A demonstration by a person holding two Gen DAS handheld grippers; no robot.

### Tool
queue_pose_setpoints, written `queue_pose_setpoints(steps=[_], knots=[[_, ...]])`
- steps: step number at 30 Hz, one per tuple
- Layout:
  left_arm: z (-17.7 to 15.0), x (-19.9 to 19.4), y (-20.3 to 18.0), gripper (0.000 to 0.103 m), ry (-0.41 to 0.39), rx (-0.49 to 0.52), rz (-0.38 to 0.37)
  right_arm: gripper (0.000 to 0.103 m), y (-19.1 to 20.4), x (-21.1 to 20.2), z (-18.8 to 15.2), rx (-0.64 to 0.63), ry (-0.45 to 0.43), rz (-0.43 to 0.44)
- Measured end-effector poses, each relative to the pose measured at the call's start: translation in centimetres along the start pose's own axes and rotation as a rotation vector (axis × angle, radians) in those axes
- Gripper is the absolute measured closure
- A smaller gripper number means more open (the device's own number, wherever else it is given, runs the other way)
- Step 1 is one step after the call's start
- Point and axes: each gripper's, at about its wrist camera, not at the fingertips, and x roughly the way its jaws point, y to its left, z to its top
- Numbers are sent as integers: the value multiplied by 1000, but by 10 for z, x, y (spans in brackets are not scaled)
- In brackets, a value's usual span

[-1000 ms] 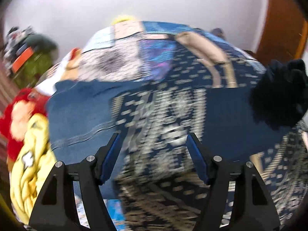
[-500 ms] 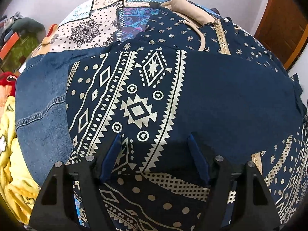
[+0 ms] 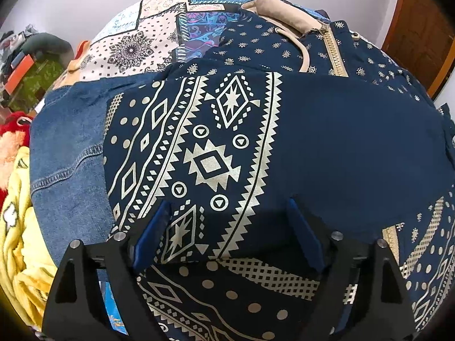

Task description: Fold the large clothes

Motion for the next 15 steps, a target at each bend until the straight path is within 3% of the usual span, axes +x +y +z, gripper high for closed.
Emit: queue_pose_setpoints(steps=[2,3,6,9,15], knots=[[0,0,-1,16,-2,12,8,4,-6,0,-1,-3,-12,-137],[1,-1,-1,17,-1,11,9,0,-11,1,-4,0,-24,-152],[1,-8,-4,18,-10,13,19,0,-47,2,-15,148,31,13],[3,-25,-12,18,-41,39,13,0,-78,-10,-29,282,30,117],[26,-69,-52,17,-152,77,-77,0,-134,-32,-67,510,17,258]])
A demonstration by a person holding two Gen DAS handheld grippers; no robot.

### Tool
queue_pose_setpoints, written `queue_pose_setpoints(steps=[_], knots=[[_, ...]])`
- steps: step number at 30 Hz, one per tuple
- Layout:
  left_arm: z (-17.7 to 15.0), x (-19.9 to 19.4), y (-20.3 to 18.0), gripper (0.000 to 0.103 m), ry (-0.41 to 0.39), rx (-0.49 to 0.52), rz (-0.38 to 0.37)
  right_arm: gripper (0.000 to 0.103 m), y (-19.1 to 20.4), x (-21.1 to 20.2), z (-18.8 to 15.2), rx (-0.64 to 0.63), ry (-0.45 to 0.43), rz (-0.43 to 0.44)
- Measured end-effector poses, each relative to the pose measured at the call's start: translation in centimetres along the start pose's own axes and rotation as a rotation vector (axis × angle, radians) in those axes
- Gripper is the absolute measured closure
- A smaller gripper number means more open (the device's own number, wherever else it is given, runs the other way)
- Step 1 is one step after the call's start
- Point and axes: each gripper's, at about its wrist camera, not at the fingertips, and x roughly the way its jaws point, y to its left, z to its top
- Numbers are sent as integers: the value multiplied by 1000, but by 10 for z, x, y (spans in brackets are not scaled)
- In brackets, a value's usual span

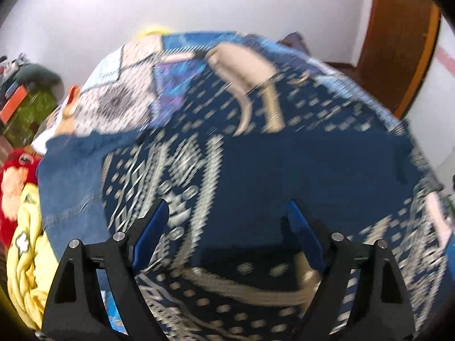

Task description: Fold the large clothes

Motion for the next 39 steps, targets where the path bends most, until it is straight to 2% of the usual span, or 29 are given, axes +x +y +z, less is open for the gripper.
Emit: queue_pose_setpoints(steps=[7,13,15,19,20,21,23,26,30,35,39], knots=[[22,17,-66,15,10,90,-71,3,-52,-3,-10,202,17,67],[24,42,-113,15,45,146,-126,26,-76,26,-6,328,60,156],[26,48,-126,15,48,163,-137,30,-81,35,-2,365,61,183],[27,55,-139,15,52,178,-150,47,-87,54,5,422,52,180],[27,56,-140,15,52,177,-153,56,-88,57,7,420,45,165],[27,57,-141,15,52,172,-156,60,-87,59,9,413,36,147],[28,58,-141,15,52,163,-158,77,-85,61,15,396,10,118],[27,52,-135,16,45,150,-157,92,-79,55,24,350,-41,74],[31,35,-123,16,8,134,-155,94,-55,27,38,250,-144,36],[36,3,-96,16,-58,88,-145,96,0,-40,64,120,-311,84],[38,-19,-74,15,-109,69,-128,96,61,-83,79,-4,-386,140]])
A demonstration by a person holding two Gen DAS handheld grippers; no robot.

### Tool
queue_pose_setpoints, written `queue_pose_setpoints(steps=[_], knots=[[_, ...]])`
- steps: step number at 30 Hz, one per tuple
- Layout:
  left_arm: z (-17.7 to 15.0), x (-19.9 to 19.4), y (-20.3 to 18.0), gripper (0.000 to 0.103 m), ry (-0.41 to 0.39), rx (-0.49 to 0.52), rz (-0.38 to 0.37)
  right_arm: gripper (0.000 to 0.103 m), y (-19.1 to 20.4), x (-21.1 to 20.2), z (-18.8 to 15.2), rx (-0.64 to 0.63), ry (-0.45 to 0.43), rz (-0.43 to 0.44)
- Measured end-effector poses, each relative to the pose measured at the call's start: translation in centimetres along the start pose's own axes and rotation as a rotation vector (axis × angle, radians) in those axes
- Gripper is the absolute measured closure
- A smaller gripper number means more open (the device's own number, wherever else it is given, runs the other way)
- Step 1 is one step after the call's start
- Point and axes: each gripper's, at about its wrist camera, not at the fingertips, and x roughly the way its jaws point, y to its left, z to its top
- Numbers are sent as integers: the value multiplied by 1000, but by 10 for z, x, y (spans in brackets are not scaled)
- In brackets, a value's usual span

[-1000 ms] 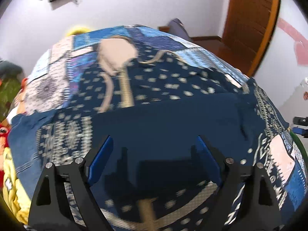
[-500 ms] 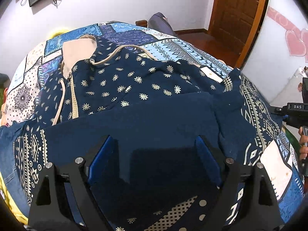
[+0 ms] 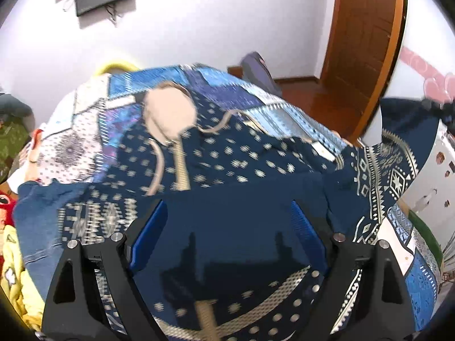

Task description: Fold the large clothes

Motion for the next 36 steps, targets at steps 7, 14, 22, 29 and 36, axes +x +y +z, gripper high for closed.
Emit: queue_pose_setpoints(steps=[7,14,22,29,36], knots=[[-12,-47,46,15,-62,-65,6,96,123,14,11,-172,12,95],[-42,-76,95,15,-70,-122,53,96,202,92,-53,-208,214,138],[-87,-86,144,15,-18,-210,101,95,222,167,-172,-260,470,-10],[-110,-92,151,15,10,-207,121,95,206,165,-197,-116,531,-78],[-114,-107,136,15,-4,-187,101,94,213,146,-213,-155,595,-92]])
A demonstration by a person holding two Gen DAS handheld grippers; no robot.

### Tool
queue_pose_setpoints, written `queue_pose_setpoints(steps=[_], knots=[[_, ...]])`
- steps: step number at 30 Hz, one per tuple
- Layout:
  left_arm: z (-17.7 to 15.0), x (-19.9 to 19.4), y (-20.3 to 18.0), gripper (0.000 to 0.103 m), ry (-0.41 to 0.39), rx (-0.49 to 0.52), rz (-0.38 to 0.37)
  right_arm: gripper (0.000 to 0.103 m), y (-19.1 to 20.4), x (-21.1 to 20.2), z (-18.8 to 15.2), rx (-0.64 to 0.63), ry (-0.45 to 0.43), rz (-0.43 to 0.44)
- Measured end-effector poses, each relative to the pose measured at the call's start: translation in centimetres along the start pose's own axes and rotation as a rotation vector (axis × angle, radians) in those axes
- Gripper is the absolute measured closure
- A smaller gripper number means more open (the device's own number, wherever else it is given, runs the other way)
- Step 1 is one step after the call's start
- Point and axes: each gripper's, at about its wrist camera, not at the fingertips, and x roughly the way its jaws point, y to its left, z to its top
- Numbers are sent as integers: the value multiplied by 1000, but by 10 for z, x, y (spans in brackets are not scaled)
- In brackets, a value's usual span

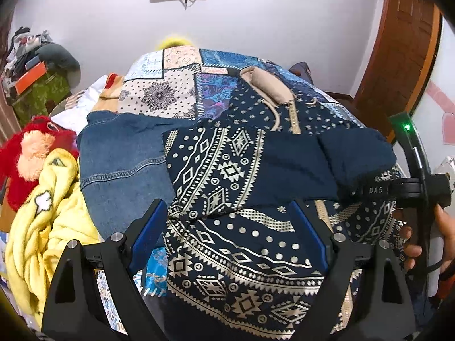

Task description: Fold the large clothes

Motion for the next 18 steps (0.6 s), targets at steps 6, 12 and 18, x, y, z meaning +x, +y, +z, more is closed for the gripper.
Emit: queue_pose_setpoints(steps=[6,12,18], knots=[[-2,-8,-13,15,-2,39,1,57,-10,2,-7,74,130,197],[3,-1,-21,15,25,46,2,25,-6,-36,-2,-63,9,226],[28,14,-53,15,26,89,-29,25,-32,-96,0,-108,-129,242]])
